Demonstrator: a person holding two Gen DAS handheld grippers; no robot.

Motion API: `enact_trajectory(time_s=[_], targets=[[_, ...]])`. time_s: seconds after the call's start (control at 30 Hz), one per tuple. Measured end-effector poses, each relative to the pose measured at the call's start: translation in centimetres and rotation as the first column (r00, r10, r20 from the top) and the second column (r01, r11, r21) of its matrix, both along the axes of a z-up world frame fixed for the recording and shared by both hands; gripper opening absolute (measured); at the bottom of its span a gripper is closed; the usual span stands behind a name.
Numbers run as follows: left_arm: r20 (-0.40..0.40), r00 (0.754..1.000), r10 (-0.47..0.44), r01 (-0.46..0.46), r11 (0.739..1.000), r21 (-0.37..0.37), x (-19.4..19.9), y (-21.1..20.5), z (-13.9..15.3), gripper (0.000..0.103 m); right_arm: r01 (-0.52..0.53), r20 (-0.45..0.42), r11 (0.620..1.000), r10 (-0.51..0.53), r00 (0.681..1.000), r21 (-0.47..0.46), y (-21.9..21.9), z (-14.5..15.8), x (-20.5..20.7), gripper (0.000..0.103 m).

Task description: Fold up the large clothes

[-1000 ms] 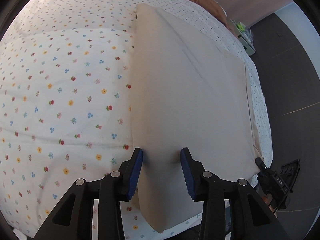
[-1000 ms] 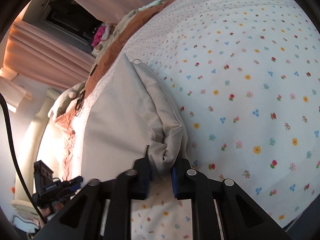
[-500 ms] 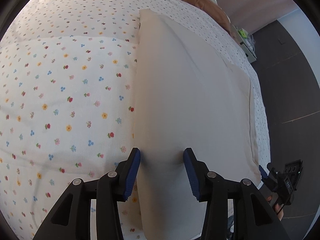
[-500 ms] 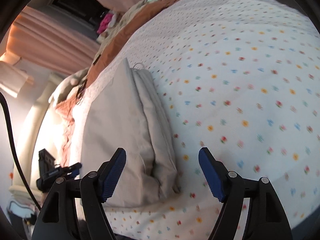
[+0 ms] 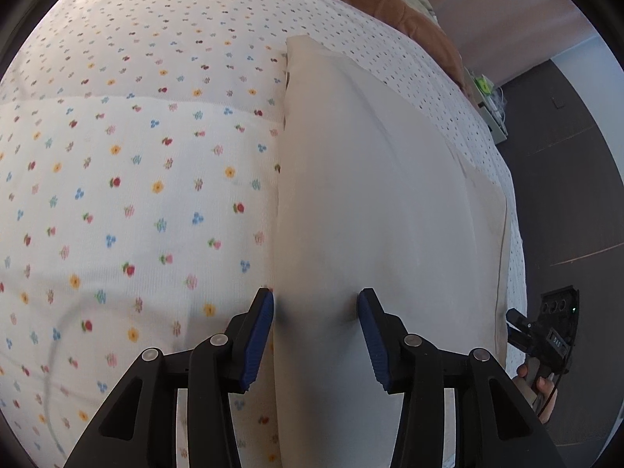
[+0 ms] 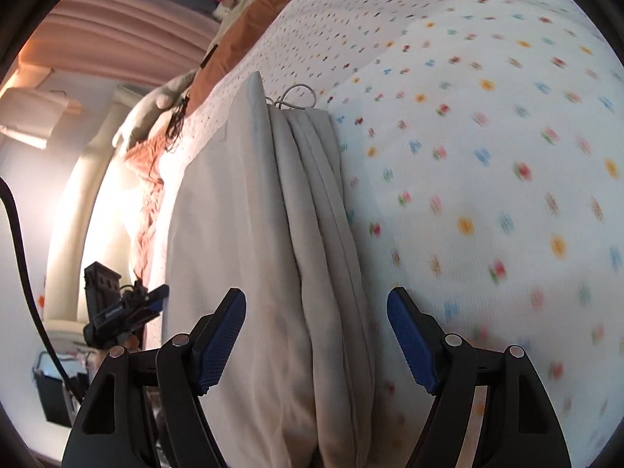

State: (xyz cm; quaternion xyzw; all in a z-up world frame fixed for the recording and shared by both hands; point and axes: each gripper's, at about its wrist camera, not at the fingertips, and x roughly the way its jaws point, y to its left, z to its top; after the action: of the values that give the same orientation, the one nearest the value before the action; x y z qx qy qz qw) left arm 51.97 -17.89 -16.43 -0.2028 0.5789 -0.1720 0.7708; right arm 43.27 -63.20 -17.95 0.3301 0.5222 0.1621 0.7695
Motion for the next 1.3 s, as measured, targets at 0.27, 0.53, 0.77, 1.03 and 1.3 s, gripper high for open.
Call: enact_trajectory(time_s=[0.27, 0.53, 0.77, 1.03, 1.3], targets=[[0.029, 0.999, 0.017, -0.018, 0.999, 0.026, 3.4, -0.4, 0.0, 0.047, -0.092, -0.001, 0.992, 0.092, 0.996, 0.086, 1.8, -1.2, 5.1, 0.074], [0.049, 0.999, 0.024, -0.028, 0.997, 0.078, 6.9, -1.5, -0.2, 0.047, -0.118, -0.025, 0.989, 0.121, 0.992, 0.093, 2.9, -1.8, 9.5, 0.066], [0.066, 0.998, 0.025, -0.033, 0.992, 0.125, 9.6, -2.6, -0.8, 0.047, -0.102, -0.056, 0.986, 0.11, 0.992, 0.131, 2.6, -2.5, 12.0, 0.063], [0.107, 0.994, 0.021, -0.038, 0.987, 0.156, 9.9, -3.3, 0.4, 0.031, -0.095, -0.039, 0.991, 0.099, 0.994, 0.09, 3.0, -1.8, 11.8, 0.024], [0.193, 0.981, 0.014, -0.047, 0.985, 0.168, 8.0, -3.7, 4.2, 0.02, -0.098, 0.1, 0.994, 0.093, 0.991, 0.043, 5.1, 3.7, 9.2, 0.015]])
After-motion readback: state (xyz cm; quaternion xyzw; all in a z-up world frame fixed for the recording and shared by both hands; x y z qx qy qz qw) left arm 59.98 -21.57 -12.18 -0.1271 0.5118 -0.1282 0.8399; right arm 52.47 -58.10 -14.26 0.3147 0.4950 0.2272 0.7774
